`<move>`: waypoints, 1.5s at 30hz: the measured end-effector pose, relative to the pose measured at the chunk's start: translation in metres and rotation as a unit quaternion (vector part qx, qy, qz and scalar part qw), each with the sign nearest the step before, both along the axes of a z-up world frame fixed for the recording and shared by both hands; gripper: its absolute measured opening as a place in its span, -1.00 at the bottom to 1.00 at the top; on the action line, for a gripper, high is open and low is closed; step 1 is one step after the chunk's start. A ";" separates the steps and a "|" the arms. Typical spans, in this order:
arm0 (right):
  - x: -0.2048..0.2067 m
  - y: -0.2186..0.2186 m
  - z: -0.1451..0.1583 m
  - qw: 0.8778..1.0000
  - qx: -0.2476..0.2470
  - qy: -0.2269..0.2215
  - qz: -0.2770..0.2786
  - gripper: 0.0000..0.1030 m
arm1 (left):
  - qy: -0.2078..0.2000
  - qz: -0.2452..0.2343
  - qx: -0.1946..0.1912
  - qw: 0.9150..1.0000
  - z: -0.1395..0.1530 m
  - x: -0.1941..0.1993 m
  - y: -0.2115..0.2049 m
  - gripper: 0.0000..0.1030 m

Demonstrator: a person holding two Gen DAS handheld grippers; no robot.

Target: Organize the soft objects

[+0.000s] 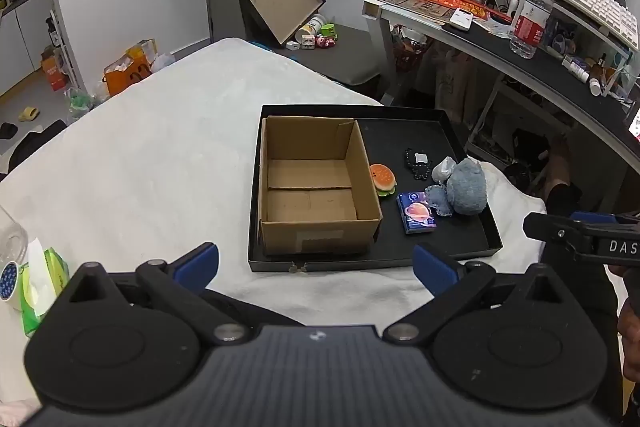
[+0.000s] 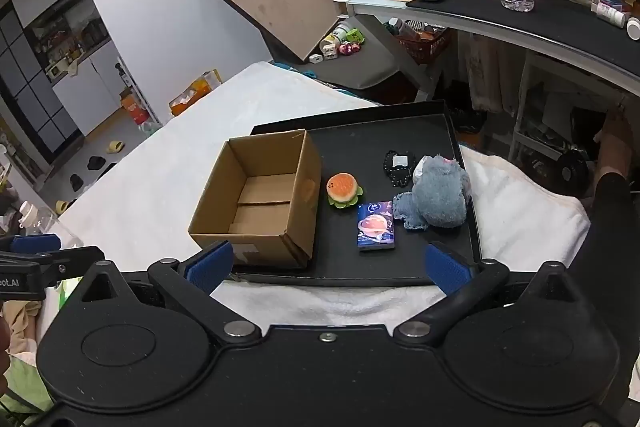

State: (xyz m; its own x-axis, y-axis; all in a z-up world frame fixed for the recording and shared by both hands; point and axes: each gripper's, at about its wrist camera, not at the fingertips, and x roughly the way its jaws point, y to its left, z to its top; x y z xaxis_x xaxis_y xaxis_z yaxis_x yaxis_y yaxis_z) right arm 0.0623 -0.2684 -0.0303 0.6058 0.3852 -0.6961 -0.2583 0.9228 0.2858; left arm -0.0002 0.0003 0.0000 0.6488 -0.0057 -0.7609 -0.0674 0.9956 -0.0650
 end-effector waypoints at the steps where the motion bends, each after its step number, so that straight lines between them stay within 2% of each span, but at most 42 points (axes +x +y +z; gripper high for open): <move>1: 0.000 0.000 0.000 1.000 0.001 0.002 0.001 1.00 | 0.001 -0.001 0.000 1.000 0.000 0.000 0.000 0.99; 45: 0.004 -0.005 -0.002 1.000 -0.004 0.008 -0.010 1.00 | 0.007 -0.005 0.002 1.000 -0.010 0.004 -0.002 0.99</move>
